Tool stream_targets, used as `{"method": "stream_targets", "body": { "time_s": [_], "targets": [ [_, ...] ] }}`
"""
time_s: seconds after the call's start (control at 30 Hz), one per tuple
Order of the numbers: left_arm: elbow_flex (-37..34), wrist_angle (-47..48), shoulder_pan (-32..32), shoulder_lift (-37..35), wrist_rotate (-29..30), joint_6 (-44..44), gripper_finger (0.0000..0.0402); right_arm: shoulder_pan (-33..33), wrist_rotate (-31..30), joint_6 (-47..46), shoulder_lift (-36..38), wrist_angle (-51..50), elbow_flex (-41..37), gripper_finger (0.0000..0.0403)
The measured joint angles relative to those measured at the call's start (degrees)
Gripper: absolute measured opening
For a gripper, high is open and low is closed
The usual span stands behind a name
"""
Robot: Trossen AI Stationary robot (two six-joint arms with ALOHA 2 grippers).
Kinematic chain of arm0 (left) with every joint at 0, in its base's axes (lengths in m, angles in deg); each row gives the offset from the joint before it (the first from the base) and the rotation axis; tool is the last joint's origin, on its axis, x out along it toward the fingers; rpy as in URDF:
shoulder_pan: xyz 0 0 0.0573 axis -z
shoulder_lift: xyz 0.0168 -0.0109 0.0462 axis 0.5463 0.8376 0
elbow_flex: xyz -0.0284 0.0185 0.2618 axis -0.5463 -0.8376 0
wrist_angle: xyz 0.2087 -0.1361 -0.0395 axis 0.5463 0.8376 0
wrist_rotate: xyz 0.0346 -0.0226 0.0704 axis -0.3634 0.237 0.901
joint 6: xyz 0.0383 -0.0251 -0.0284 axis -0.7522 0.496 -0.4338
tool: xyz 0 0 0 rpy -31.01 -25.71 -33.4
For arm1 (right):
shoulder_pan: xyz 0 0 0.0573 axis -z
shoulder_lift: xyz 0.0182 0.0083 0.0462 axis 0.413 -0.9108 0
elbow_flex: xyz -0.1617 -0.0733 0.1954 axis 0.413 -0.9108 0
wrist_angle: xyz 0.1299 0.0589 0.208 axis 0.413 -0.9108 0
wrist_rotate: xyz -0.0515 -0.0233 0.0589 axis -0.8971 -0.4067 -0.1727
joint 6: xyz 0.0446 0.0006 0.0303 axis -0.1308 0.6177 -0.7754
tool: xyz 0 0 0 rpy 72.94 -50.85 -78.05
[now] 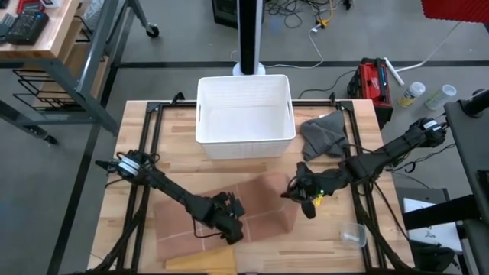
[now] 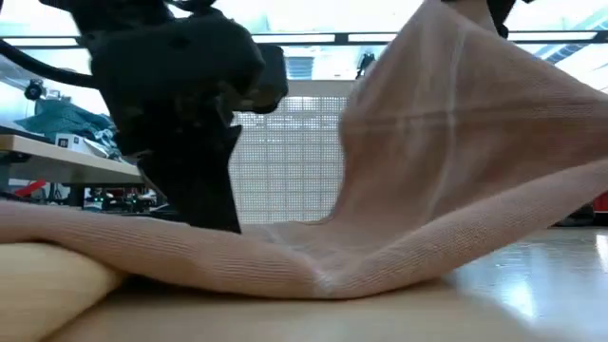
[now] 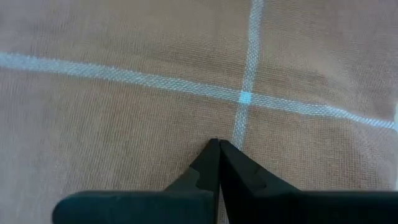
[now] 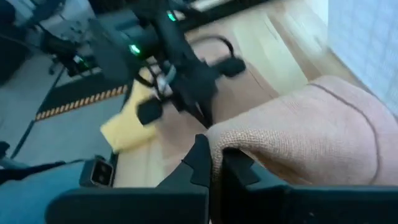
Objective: Fold towel
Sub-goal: Fold the brown squared towel
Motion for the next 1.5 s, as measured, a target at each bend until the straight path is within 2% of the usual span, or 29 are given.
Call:
{"method": "stream_targets", "body": {
  "time_s": [0.2,0.57,0.63,0.8,0.9,1.0,1.13,1.23,1.43,1.5],
  "targets": [
    [3.0,-0.2,-3.4,0.6,3.5,-5.7,0.0,-0.1,0.0,4.5,-0.5,5.6,0.9,0.0],
    [3.0,-18.8,-7.8,0.5,7.5,-14.3,0.0,-0.6,0.5,11.6,-0.7,9.5,2.9,0.0],
    [3.1,-19.5,-7.8,0.4,6.7,-16.1,0.0,-0.7,0.4,12.0,-0.7,9.6,3.1,0.0],
    [3.9,-15.3,-7.2,-4.4,-0.3,-16.1,0.0,-0.8,0.4,12.6,-0.7,9.4,3.1,0.0],
    [3.7,-8.1,-5.6,-8.0,-1.2,-13.2,0.0,-0.8,0.4,13.1,-0.7,9.4,3.1,0.0],
    [3.6,2.9,-3.1,-11.6,0.6,-7.9,0.0,-0.8,0.4,13.3,-0.7,9.3,3.1,0.0],
    [2.8,15.3,1.8,-15.9,5.3,2.8,0.0,-0.9,0.4,13.5,-1.2,9.5,3.1,0.0],
    [2.7,23.0,5.9,-16.8,6.2,11.3,0.0,-0.9,0.4,13.5,-2.2,10.1,3.0,0.0],
    [2.4,32.7,14.3,-16.8,6.1,28.1,0.0,-0.9,0.5,13.2,-5.8,16.5,3.0,0.0],
    [2.0,33.2,17.2,-16.5,4.0,31.8,0.0,-0.7,0.4,13.0,-7.2,17.7,3.4,0.0]
  ]
}}
